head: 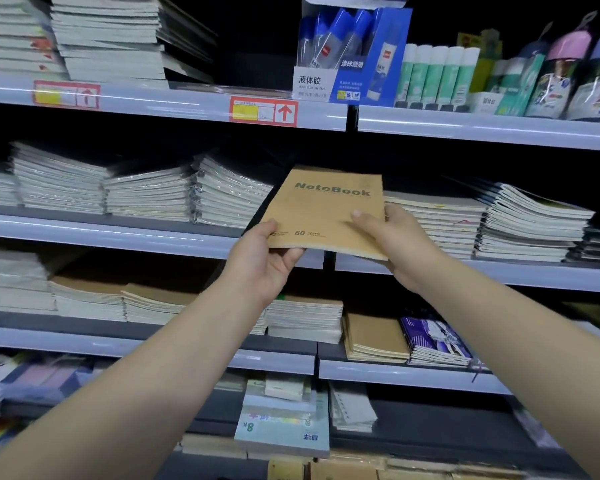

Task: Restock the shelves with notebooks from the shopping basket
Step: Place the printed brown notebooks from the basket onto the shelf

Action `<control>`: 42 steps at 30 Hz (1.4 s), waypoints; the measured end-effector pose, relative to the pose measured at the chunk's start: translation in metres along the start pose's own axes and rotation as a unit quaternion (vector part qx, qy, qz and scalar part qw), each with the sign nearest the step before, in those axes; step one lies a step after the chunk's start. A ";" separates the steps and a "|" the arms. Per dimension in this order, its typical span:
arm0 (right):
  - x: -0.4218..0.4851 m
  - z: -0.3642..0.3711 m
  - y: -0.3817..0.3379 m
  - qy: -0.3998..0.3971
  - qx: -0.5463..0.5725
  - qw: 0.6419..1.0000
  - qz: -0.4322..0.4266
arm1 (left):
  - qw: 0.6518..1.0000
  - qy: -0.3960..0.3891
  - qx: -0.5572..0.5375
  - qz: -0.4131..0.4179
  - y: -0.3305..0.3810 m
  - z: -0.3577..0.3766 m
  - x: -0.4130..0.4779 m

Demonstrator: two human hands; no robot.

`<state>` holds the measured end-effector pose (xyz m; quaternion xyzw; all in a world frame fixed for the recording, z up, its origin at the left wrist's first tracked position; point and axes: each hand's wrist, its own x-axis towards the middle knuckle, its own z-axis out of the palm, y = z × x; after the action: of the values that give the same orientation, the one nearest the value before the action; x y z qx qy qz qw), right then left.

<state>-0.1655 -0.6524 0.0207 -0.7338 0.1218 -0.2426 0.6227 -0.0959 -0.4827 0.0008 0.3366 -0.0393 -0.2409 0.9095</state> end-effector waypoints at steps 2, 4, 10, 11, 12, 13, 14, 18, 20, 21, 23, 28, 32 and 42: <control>-0.001 0.002 0.003 -0.013 -0.007 1.000 0.004 | 1.000 0.015 -0.002 0.001 -0.005 0.001 0.005; -0.001 0.002 0.008 -0.028 0.002 0.999 0.018 | 1.000 0.023 -0.002 -0.005 -0.011 0.001 0.009; 0.000 -0.006 0.031 -0.016 -0.023 0.999 0.021 | 0.999 0.007 0.015 -0.032 -0.026 0.000 0.025; 0.001 -0.008 0.034 -0.011 -0.027 0.999 0.021 | 0.999 0.006 0.016 -0.035 -0.028 0.000 0.027; 0.002 -0.010 0.037 -0.008 -0.026 0.999 0.023 | 0.999 0.005 0.015 -0.039 -0.029 0.001 0.029; 0.003 -0.011 0.039 -0.009 -0.028 0.999 0.024 | 0.999 0.005 0.013 -0.042 -0.030 0.001 0.032; 0.004 -0.013 0.041 -0.013 -0.036 0.999 0.024 | 0.999 0.003 0.012 -0.044 -0.031 0.000 0.034; 0.009 -0.014 0.051 -0.024 -0.077 0.997 0.015 | 0.999 -0.001 0.034 -0.029 -0.034 -0.002 0.045; 0.012 -0.013 0.054 -0.015 -0.095 0.995 0.000 | 0.999 0.008 0.045 -0.010 -0.033 -0.002 0.053; 0.014 -0.011 0.055 -0.011 -0.103 0.995 -0.009 | 0.999 0.010 0.050 -0.005 -0.032 -0.001 0.057; 0.019 -0.008 0.056 0.008 -0.131 0.991 -0.024 | 0.998 0.002 0.062 -0.001 -0.031 0.001 0.066; 0.040 -0.012 0.056 0.104 -0.276 0.954 -0.055 | 0.995 -0.025 0.101 -0.011 -0.027 -0.003 0.089; 0.056 -0.015 0.059 0.123 -0.321 0.936 -0.081 | 0.983 -0.017 0.183 0.027 -0.027 -0.013 0.102; 0.089 -0.012 0.076 0.139 -0.358 0.922 -0.048 | 0.898 0.097 0.396 0.169 -0.023 -0.020 0.123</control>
<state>-0.0859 -0.7202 -0.0336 -0.8717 0.2500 -0.3118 0.2834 0.0081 -0.5426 -0.0403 0.6786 -0.0995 -0.0145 0.7276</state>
